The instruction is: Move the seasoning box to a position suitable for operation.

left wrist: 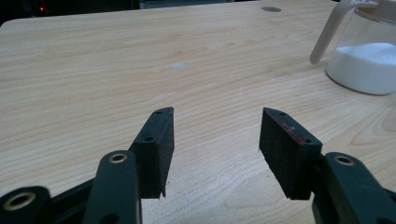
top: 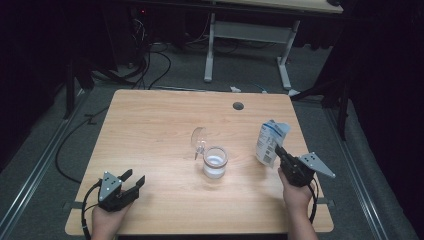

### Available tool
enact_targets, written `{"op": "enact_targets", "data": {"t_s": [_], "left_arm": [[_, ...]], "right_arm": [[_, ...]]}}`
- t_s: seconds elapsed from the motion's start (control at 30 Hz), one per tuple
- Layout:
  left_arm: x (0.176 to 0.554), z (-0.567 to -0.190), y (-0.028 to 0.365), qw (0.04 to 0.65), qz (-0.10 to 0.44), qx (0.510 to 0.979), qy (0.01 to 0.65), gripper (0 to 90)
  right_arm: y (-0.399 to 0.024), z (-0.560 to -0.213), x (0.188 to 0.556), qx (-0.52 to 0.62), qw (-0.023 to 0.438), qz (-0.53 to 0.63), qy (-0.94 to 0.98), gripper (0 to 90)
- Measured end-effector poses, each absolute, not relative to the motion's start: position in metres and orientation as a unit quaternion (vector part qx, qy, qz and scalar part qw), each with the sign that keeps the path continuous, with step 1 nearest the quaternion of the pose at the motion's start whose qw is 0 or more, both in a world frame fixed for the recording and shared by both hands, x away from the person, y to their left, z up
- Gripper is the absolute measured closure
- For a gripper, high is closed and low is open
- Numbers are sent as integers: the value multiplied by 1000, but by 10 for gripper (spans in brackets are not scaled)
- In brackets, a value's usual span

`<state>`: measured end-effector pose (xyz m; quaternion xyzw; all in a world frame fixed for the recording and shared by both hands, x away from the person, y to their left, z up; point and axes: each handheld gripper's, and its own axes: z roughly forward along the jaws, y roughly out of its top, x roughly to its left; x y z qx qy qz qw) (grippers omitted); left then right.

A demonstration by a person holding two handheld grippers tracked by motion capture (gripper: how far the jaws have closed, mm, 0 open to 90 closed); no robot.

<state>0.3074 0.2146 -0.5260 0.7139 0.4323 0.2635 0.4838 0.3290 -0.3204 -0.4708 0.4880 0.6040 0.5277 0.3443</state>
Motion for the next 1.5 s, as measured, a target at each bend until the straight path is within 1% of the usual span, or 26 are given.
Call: {"op": "enact_targets", "data": {"t_s": [0.4, 0.67, 0.73, 1.1, 1.5], "left_arm": [[306, -527, 215, 484, 262, 716, 429, 455], [307, -527, 215, 485, 261, 718, 426, 455], [307, -527, 215, 485, 260, 719, 425, 454], [308, -526, 216, 486, 256, 719, 426, 452], [310, -527, 217, 488, 251, 716, 430, 451]], "right_arm": [[-333, -484, 338, 501, 359, 507, 602, 900], [-339, -494, 333, 506, 360, 499, 604, 900], [-339, -495, 331, 504, 366, 493, 608, 898], [-342, -497, 324, 508, 366, 485, 610, 894], [-342, -499, 323, 511, 363, 480, 613, 856]]}}
